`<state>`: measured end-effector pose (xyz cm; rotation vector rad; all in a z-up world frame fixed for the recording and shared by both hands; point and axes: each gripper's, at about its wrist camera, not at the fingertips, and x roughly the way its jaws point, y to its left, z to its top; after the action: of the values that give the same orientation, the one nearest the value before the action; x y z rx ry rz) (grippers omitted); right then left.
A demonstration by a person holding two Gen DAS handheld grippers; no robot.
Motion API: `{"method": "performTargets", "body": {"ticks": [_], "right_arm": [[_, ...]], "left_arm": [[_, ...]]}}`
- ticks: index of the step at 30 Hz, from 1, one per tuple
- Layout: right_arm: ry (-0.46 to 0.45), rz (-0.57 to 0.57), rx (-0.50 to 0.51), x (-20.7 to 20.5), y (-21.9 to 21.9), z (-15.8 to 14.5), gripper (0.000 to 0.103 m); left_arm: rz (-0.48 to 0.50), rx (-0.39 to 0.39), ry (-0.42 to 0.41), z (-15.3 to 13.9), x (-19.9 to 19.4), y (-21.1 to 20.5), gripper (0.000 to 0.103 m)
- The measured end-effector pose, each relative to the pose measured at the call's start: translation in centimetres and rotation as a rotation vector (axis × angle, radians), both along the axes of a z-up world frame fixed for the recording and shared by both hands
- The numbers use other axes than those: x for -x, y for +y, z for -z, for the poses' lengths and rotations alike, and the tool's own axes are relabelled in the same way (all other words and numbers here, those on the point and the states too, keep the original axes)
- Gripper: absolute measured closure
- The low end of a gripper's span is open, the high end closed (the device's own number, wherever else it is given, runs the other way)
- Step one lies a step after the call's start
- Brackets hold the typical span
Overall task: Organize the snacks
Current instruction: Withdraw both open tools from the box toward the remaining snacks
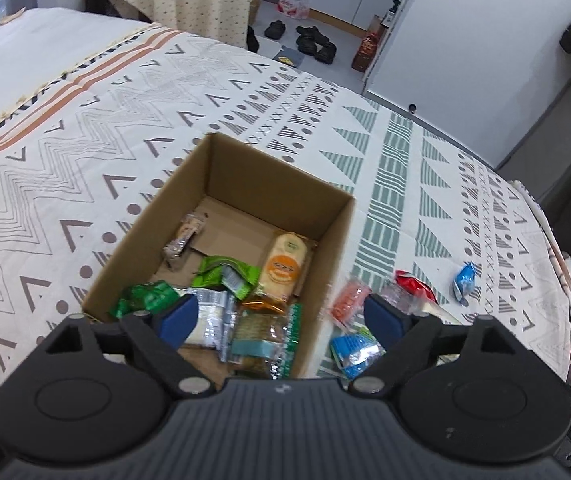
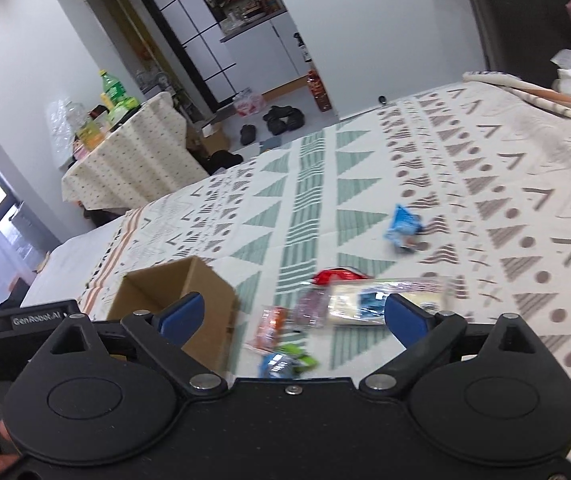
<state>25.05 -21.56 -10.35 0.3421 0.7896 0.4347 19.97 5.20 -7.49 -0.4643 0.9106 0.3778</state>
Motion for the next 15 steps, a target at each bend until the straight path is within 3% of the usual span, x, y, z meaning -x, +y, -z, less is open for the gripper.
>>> {"method": "performTargets", "body": {"ticks": [6,15], "right_arm": [[0.012,0.029,0.012,0.4,-2.4,1.2,0.006],[0.048,0.074,0.012,0.4,-4.5,3.5,0.006]], "left_arm": [[0.052,-0.014,-0.011,0.1,-0.6,-2.4,0.003],[0.132,-0.048,0.025,1.0,-1.8,-6.0,0.003]]}}
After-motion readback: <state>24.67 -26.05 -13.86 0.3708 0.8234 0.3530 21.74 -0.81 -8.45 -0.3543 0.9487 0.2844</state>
